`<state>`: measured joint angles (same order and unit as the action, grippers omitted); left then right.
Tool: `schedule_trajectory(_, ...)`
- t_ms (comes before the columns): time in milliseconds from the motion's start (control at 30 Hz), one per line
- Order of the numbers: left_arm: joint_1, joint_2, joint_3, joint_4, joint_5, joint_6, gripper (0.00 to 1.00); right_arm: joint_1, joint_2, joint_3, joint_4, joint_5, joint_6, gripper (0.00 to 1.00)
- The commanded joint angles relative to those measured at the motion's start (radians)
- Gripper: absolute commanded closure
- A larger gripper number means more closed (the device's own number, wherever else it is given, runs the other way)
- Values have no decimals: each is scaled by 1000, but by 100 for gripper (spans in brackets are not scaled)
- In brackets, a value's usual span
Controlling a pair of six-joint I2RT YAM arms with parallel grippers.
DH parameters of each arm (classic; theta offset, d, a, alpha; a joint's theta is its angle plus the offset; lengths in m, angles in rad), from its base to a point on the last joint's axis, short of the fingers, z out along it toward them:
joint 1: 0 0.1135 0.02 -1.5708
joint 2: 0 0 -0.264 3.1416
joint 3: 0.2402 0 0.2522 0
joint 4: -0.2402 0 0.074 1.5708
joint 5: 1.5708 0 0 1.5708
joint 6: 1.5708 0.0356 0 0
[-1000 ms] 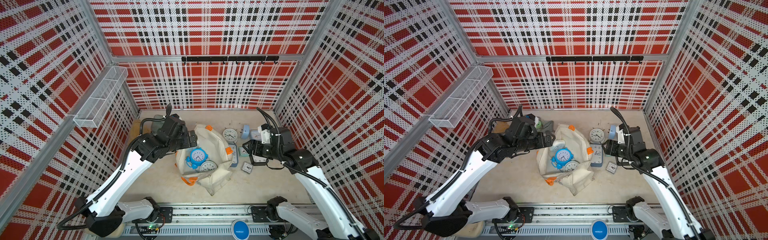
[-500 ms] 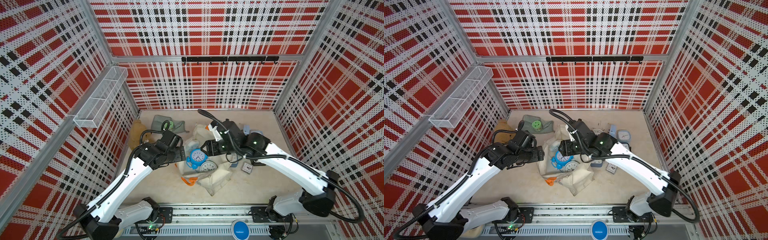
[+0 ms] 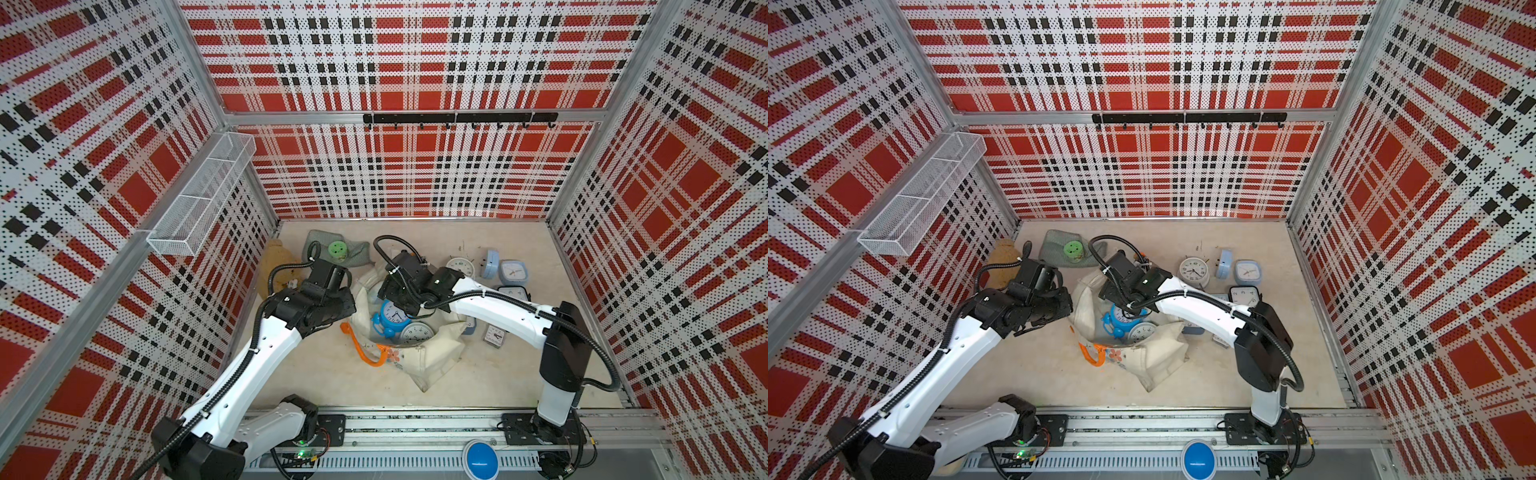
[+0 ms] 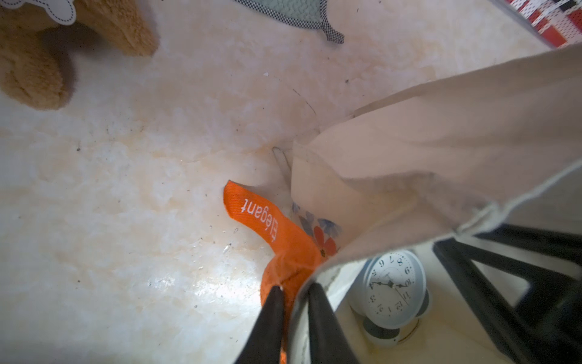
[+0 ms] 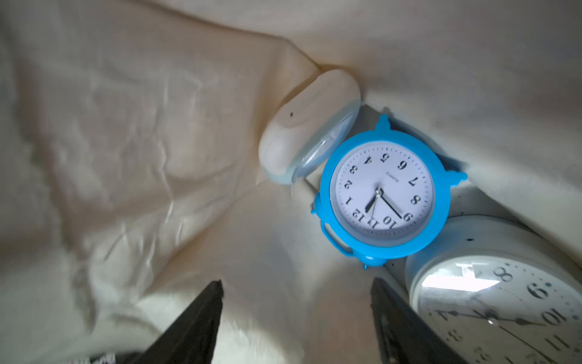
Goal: Take the alarm clock out of the canvas bag
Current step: Pick up the alarm from the canvas bag.
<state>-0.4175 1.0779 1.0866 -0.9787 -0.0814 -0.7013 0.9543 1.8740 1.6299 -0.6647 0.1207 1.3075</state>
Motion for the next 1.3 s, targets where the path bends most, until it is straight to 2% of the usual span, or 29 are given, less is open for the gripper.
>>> schedule_trajectory(0,10,-43,-17,50,-2,-6,83,2,62,94,7,96,174,22)
schedule_trajectory(133,-2,-73,-50,76,20,-30,85,2,140,160,-14,113,248,21)
schedule_trajectory(367,-41,-73,-94,117,23,-55,86,-2,201,177,-30,138,353,21)
schedule_trajectory(900,-69,-72,-116,133,9,-63,87,-44,252,179,14,138,410,21)
schedule_trajectory(1267,-58,-87,-120,120,8,-56,87,-56,329,232,53,104,417,14)
